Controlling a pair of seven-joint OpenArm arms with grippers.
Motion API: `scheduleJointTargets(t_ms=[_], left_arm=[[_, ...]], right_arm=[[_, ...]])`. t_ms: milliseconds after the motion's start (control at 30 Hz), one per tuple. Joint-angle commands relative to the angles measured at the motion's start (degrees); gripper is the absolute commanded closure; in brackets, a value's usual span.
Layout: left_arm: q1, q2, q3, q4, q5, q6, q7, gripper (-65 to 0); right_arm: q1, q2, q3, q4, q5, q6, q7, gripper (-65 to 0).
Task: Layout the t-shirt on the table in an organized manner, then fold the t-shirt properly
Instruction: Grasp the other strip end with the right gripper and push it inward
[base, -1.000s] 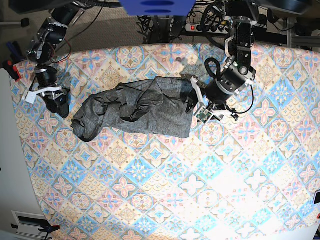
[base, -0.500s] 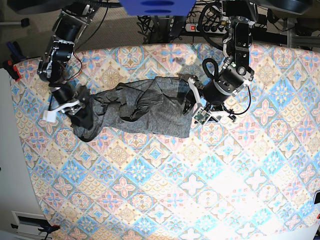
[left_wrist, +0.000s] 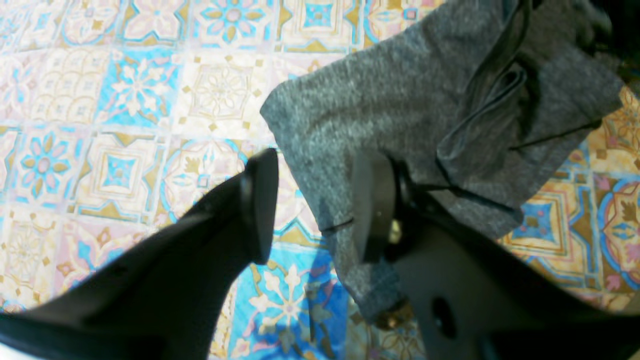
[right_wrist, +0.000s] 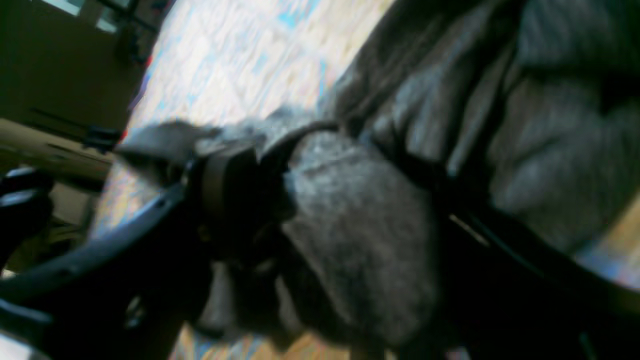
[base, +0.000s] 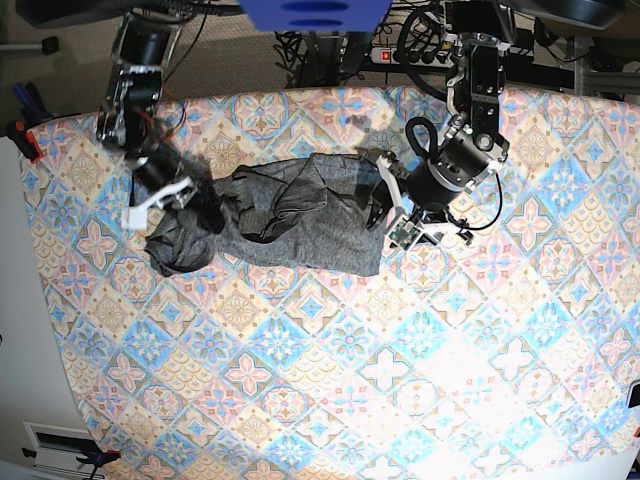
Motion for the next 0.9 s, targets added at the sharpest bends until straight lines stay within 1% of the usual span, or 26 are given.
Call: scheduleJointTargets(t_ms=[0,67,100,133,233,333,367,467,500,567,633,700,867], left_arm=[[-0.5,0.2,-0.1,1.1,-0.6,0.0,-1.3,-22.6],[-0.6,0.3,-0.1,1.1,-0.6,0.0,-1.3,-22.6],[-0.6,0.3,-0.1,1.0,-0.6,0.0,-1.3,-22.6],[-0.6,0.3,-0.1,1.0,-0.6,0.0,-1.3,-22.6],[-0.6,0.3,-0.1,1.0,-0.6,0.0,-1.3,-22.6],[-0.5,0.2,-0.2,1.0,-0.6,0.0,-1.3,-22.6],[-0.5,0.1,-0.2,1.0,-0.6,0.0,-1.3,-22.6],[-0.4,0.1,-0.2,1.0,-0.5,0.0,-1.3,-22.6],[-0.3,0.1,-0.2,1.0,-0.5,0.0,-1.3,-22.6],[-0.2,0.0,-0.2,1.0,-0.5,0.0,-1.3,-22.6],[-0.2,0.0,-0.2,1.0,-0.5,0.0,-1.3,-22.6],[-0.2,0.0,-0.2,1.0,-0.5,0.0,-1.3,-22.6],[-0.2,0.3,0.0,1.0,-0.5,0.0,-1.3,-22.6]], right_arm=[[-0.5,0.4,-1.4,1.8,-0.6,0.5,-0.9,-40.9],[-0.5,0.4,-3.4,4.3,-0.6,0.5,-0.9,-40.3],[-0.5,0.4,-3.9,5.2,-0.6,0.5,-0.9,-39.0],[-0.6,0.4,-4.3,6.0,-0.6,0.5,-0.9,-36.1],[-0.7,0.4,-4.3,6.8,-0.6,0.5,-1.1,-21.5],[-0.5,0.4,-4.1,6.4,-0.6,0.3,-1.2,-2.3],[-0.5,0.4,-4.0,6.2,-0.6,0.2,-1.1,0.0],[-0.5,0.5,0.0,6.1,-0.6,0.0,-1.3,0.0],[-0.5,0.5,1.6,6.0,-0.6,-0.7,-1.3,0.0],[-0.5,0.5,5.5,6.0,-1.5,-3.5,-1.3,0.0],[-0.4,0.5,8.6,6.0,-4.3,-5.8,-1.3,0.0],[0.1,1.0,10.6,6.5,-7.8,-6.9,-1.4,0.0],[1.7,1.5,10.9,6.8,-16.3,-7.1,-1.5,0.0]])
